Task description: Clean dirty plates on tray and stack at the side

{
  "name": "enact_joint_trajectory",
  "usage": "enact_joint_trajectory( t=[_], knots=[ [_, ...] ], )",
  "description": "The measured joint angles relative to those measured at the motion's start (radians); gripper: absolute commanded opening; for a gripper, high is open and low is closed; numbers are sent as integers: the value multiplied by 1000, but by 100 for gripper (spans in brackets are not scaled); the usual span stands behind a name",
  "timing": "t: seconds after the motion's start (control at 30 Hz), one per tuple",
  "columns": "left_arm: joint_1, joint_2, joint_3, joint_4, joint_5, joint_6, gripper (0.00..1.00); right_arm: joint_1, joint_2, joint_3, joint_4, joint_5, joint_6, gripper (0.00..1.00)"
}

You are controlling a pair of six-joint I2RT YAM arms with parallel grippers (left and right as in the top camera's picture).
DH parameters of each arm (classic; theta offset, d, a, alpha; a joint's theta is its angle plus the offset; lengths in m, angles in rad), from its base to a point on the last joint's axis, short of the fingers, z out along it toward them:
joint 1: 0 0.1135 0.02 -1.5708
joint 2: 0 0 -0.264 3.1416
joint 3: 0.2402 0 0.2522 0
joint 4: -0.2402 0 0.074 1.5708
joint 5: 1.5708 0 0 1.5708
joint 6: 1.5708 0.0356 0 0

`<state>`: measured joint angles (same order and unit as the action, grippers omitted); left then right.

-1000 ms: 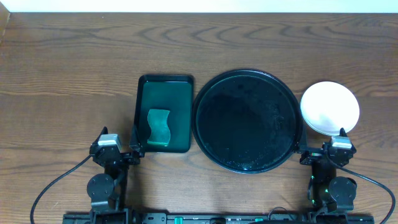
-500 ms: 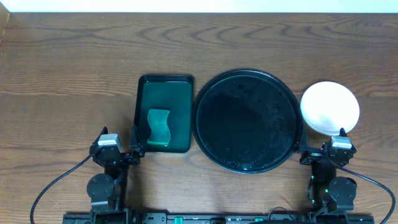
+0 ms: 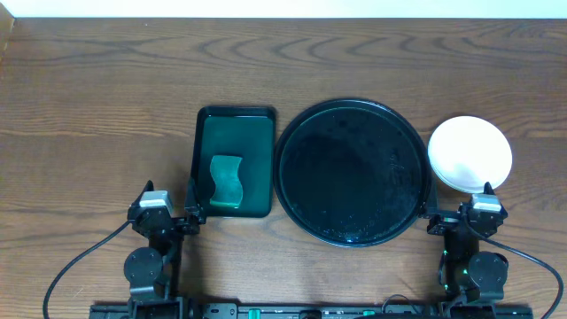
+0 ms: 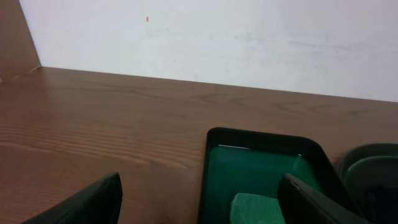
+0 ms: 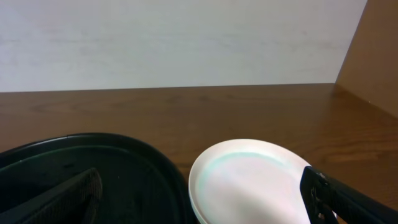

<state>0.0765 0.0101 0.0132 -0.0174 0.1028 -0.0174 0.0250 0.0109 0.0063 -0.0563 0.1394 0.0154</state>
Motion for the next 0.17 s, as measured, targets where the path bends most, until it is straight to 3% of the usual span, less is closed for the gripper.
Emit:
enact_joint_trajectory(
  t=[0.17],
  knots=[
    [0,0,0,0,0,0,80,0,0,0,0,0,0,99]
  ],
)
